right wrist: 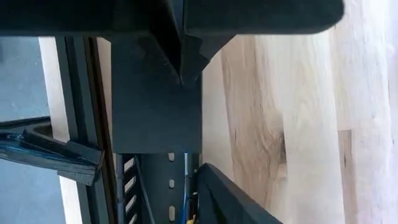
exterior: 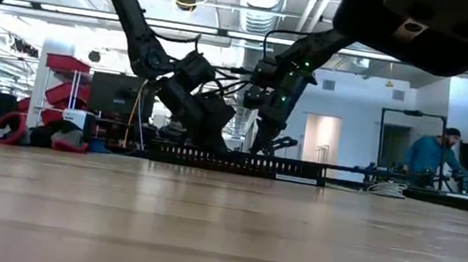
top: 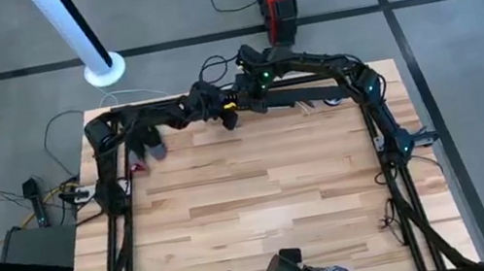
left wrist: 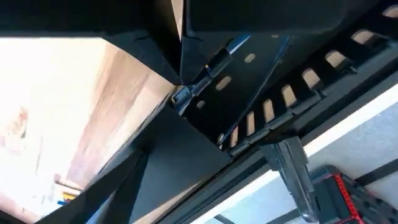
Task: Ziptie cables
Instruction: Close the black cable duct
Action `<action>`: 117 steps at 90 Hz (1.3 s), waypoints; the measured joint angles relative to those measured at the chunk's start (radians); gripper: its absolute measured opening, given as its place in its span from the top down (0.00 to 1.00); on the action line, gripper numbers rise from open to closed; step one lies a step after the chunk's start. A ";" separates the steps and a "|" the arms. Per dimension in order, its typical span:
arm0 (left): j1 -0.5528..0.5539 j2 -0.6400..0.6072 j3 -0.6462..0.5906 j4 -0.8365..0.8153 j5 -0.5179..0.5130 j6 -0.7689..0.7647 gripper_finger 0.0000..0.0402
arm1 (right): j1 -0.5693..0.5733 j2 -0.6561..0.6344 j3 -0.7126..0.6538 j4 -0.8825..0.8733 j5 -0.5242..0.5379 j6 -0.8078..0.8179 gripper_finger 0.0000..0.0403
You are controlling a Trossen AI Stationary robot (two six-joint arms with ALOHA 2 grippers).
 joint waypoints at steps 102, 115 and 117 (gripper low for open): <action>0.069 0.003 0.025 -0.071 0.008 -0.045 1.00 | -0.042 -0.038 -0.080 0.092 0.092 0.109 1.00; 0.070 0.003 0.024 -0.072 0.006 -0.037 1.00 | -0.037 -0.035 -0.080 0.120 0.069 0.106 1.00; 0.070 0.003 0.024 -0.072 0.007 -0.034 1.00 | -0.038 -0.035 -0.080 0.122 0.066 0.106 1.00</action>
